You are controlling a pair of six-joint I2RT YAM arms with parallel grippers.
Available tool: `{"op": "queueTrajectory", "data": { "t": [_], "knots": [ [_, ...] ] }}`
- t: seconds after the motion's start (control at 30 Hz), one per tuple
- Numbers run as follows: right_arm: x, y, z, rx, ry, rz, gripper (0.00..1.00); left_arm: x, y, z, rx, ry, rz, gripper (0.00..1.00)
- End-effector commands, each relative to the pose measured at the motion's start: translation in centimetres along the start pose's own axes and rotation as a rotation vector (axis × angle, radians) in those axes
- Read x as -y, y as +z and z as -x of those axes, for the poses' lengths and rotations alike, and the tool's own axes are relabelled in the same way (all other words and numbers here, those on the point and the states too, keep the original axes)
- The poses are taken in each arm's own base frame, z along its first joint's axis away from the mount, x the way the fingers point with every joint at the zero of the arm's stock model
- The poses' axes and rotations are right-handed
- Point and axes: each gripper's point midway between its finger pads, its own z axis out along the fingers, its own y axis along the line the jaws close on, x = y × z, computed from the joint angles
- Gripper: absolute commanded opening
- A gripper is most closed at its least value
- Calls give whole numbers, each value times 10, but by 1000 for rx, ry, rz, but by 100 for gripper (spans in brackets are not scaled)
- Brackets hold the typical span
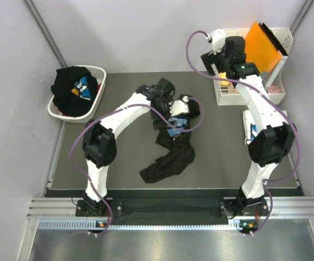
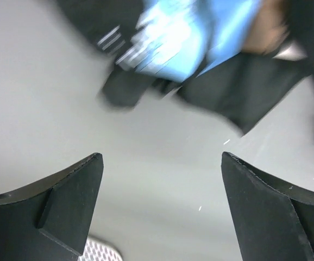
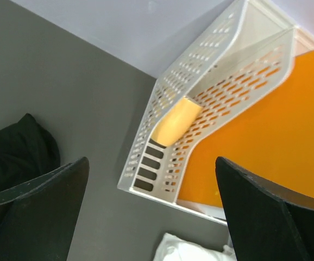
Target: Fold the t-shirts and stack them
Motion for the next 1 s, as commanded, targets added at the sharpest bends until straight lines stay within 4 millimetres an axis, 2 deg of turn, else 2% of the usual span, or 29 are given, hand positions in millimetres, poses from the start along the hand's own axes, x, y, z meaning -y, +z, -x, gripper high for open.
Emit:
{"op": "queueTrajectory", "data": {
  "t": [0.0, 0.07, 0.17, 0.3, 0.47, 0.53, 0.67, 0.77, 0.87, 0.97],
  "knots": [
    [-27, 38, -27, -83, 79, 97, 100, -37, -61, -13, 65, -161, 196, 94],
    [-38, 47, -40, -117, 89, 144, 99, -54, -73, -36, 43, -258, 296, 94],
    [-67, 63, -62, -177, 101, 263, 97, -74, -84, -71, 0, -370, 415, 94],
    [-92, 68, -86, -245, 103, 367, 95, -72, -92, -93, -13, -416, 422, 94],
    [-120, 71, -110, -309, 123, 501, 92, -73, -98, -98, -22, -387, 439, 93],
    [-129, 65, -114, -325, 131, 548, 91, -74, -101, -97, -21, -382, 445, 93],
    [-150, 44, -110, -315, 138, 693, 91, -76, -101, -97, -25, -366, 451, 93],
    [-155, 41, -122, -358, 135, 713, 91, -76, -100, -97, -24, -364, 450, 93],
    [-163, 41, -141, -410, 135, 737, 85, -77, -98, -94, -11, -362, 444, 93],
    [-171, 42, -152, -433, 144, 768, 74, -78, -97, -94, -8, -369, 442, 93]
  ]
}}
